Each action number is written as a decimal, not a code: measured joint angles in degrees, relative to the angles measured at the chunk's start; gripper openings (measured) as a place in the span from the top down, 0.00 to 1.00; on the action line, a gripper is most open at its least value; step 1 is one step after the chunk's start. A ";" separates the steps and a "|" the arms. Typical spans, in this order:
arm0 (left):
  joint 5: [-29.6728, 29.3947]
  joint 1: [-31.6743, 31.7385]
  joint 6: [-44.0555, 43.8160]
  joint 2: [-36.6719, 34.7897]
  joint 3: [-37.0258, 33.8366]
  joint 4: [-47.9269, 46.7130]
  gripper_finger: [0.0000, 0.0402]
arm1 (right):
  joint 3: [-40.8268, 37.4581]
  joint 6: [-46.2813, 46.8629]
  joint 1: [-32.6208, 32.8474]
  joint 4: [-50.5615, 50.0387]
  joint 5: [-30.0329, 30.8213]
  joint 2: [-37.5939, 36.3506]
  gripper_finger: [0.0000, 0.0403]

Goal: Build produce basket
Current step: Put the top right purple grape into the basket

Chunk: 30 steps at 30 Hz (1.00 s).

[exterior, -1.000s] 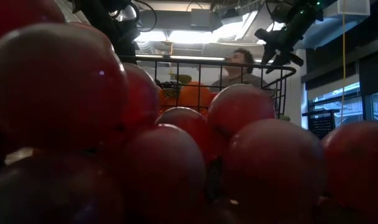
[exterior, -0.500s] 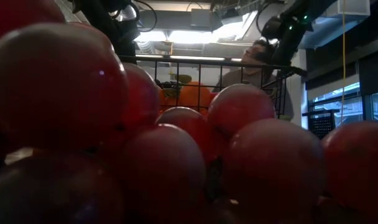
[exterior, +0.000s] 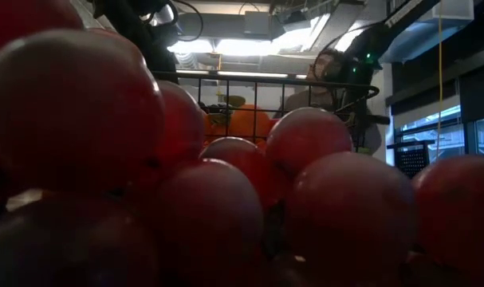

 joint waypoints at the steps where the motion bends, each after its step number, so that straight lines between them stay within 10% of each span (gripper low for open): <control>1: 1.67 -0.03 0.94 0.00 0.00 -0.01 0.82 | 0.00 -0.02 -0.19 -0.01 0.05 0.85 0.68; 30: 5.24 0.00 3.97 0.00 -0.01 -0.04 0.82 | 0.00 -7.39 -1.65 2.20 5.40 8.78 0.70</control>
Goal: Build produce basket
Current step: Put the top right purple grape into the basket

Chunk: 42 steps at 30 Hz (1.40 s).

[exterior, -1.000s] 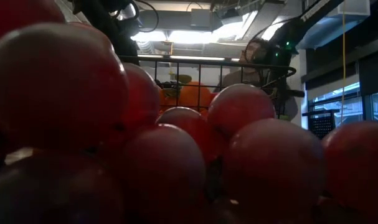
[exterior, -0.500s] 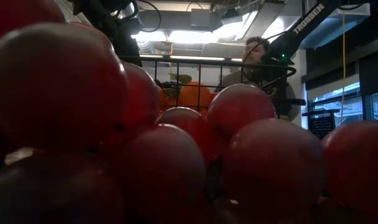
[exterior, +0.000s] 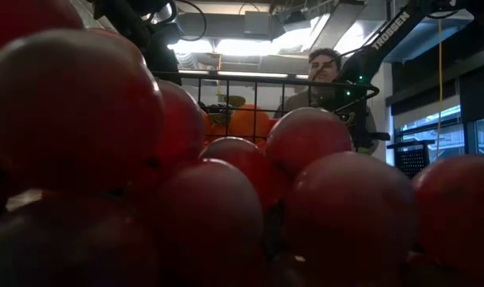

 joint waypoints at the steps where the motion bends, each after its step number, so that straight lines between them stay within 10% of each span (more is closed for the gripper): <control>1: -0.01 0.00 0.02 0.00 0.00 0.00 0.82 | 0.00 0.00 0.00 0.00 0.00 0.00 0.72; 10: -0.02 0.00 0.07 0.00 0.00 0.00 0.82 | 0.00 -3.29 0.00 0.03 -1.33 0.00 0.98; 25: 0.00 0.00 0.04 0.00 0.00 0.02 0.82 | 2.16 -9.25 3.86 -2.90 -2.53 -3.59 1.00; 42: -0.02 0.00 0.05 0.00 0.01 0.02 0.82 | 25.81 -19.48 15.48 -17.07 -0.27 -6.23 1.00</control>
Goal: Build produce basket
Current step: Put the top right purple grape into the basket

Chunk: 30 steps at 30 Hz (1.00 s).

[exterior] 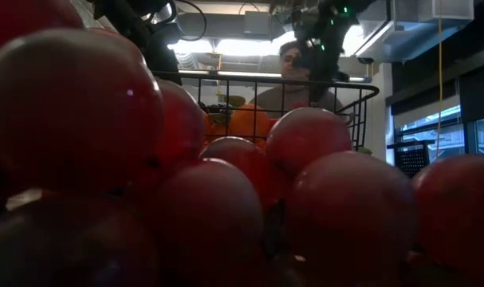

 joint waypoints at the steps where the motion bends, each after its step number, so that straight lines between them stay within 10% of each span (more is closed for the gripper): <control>1: 0.00 0.00 0.02 0.00 0.00 0.00 0.82 | 1.53 -0.44 0.83 -0.39 0.08 0.00 1.00; 30: -0.02 0.00 4.73 0.00 -0.01 -0.30 0.82 | 13.18 -10.23 26.79 -4.97 0.59 0.67 1.00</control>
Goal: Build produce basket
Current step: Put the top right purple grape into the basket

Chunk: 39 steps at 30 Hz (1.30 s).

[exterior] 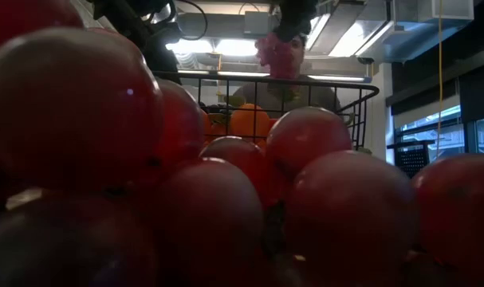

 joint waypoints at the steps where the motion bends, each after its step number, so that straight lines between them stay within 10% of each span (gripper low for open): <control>1: 0.00 -0.02 0.42 0.00 0.00 -0.20 0.82 | 0.00 0.00 0.76 0.07 0.61 0.37 1.00; 39: 0.04 -0.02 8.87 0.00 0.02 -1.03 0.82 | -0.09 5.61 9.14 0.28 -3.10 14.79 1.00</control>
